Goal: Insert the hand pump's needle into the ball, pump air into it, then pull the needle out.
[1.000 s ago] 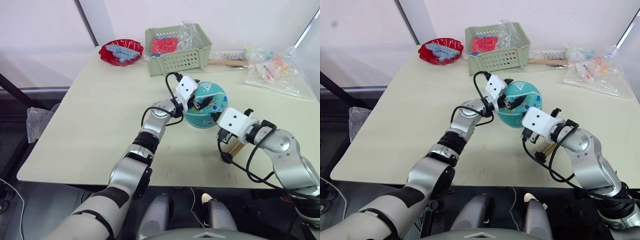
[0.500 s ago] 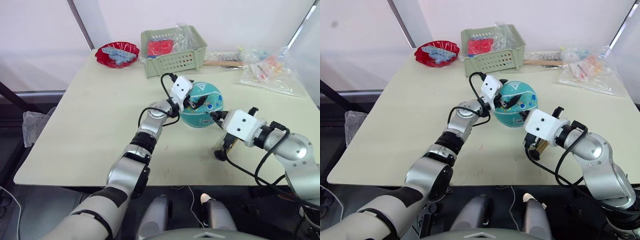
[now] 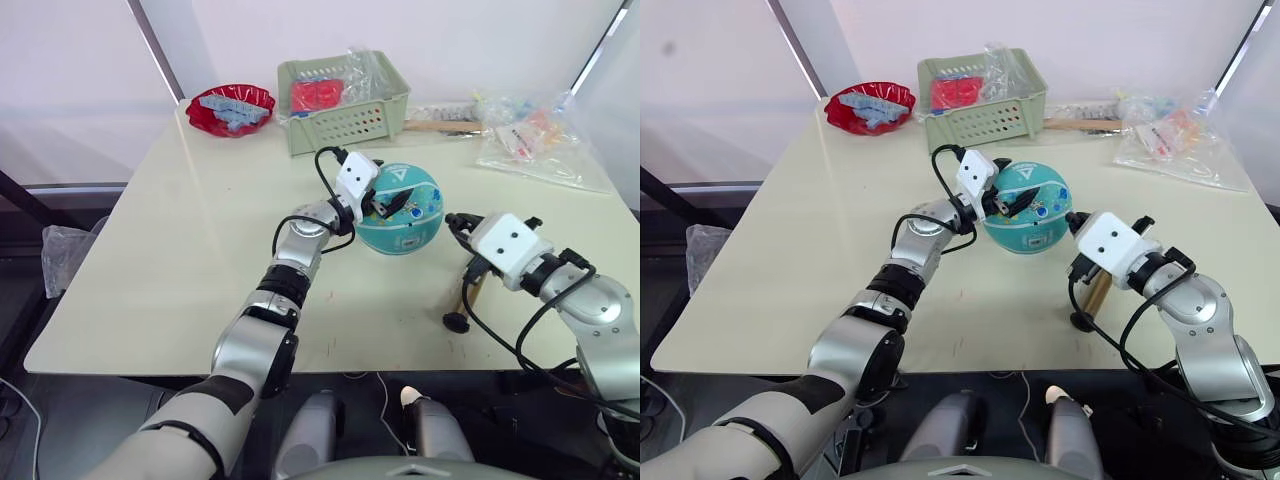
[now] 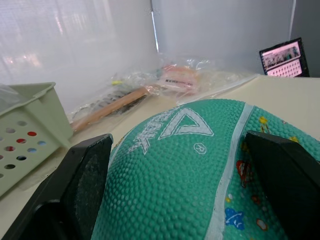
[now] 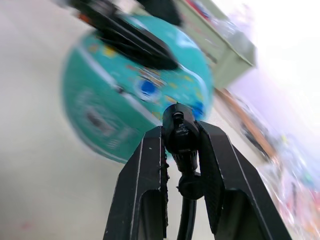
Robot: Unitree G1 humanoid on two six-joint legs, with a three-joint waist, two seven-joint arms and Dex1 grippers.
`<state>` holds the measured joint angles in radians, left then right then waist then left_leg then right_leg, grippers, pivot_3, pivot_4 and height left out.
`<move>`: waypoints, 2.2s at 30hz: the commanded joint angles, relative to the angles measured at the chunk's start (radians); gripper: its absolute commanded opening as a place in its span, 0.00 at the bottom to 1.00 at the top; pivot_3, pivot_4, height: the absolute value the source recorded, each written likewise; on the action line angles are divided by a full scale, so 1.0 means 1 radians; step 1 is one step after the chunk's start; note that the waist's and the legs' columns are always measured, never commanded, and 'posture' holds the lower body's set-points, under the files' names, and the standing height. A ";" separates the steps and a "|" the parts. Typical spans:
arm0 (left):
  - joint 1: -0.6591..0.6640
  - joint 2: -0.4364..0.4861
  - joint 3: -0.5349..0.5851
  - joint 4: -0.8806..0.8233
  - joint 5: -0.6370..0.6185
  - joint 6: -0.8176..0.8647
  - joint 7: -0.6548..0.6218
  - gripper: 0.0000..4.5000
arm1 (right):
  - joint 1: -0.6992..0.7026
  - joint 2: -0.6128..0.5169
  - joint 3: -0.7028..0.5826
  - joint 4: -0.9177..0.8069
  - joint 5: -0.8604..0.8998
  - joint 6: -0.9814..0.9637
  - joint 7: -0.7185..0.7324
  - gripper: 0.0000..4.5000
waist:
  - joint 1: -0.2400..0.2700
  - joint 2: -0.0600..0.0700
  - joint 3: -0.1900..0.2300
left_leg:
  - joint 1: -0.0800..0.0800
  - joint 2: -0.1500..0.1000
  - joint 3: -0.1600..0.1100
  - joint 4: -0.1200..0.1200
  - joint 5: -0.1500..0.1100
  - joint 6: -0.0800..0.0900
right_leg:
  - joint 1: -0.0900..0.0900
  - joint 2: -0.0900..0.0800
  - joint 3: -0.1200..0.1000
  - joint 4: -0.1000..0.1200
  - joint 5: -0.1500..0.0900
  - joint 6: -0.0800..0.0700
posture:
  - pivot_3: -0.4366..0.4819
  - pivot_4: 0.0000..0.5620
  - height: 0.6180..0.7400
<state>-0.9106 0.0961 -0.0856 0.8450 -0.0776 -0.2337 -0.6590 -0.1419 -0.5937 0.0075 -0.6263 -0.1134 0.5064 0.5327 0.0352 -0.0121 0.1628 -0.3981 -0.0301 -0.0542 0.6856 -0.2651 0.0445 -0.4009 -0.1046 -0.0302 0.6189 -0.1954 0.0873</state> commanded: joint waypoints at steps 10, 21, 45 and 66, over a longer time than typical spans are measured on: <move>0.046 0.082 0.056 -0.332 -0.154 0.101 -0.180 1.00 | 0.034 0.072 -0.105 0.090 0.023 -0.109 -0.117 0.08 | -0.020 0.002 0.003 | -0.015 -0.003 0.002 -0.003 0.003 -0.005 | -0.016 0.001 0.003 0.001 0.003 -0.006 | 0.48 0.27 0.97; 0.231 0.308 0.078 -0.663 -0.287 0.304 -0.385 1.00 | -0.005 0.124 -0.167 0.193 0.082 -0.160 -0.178 0.08 | -0.030 0.005 0.004 | -0.014 -0.002 0.002 -0.003 0.001 -0.002 | -0.016 0.002 0.004 0.003 0.002 -0.006 | 0.48 0.27 0.97; 0.742 0.563 0.177 -1.059 -0.466 0.432 -0.537 1.00 | -0.289 0.169 -0.320 0.436 0.296 -0.164 -0.260 0.08 | -0.047 0.013 0.010 | -0.009 0.001 0.007 -0.004 0.002 -0.003 | -0.016 0.005 0.011 0.006 0.003 -0.009 | 0.48 0.27 0.97; 0.789 0.576 0.206 -1.087 -0.488 0.426 -0.515 1.00 | -0.235 0.185 -0.438 0.519 0.370 -0.025 -0.425 0.19 | -0.050 0.013 0.010 | 0.001 0.006 0.021 -0.012 0.002 -0.003 | -0.016 0.009 0.023 0.007 0.003 -0.010 | 0.48 0.27 0.97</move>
<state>-0.1291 0.6608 0.0866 -0.2163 -0.5514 0.2076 -1.1729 -0.3778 -0.3918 -0.4112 -0.0921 0.2524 0.4981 0.1065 -0.0151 0.0008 0.1727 -0.3971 -0.0243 -0.0332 0.6736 -0.2634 0.0420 -0.4171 -0.0956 -0.0074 0.6255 -0.1925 0.0772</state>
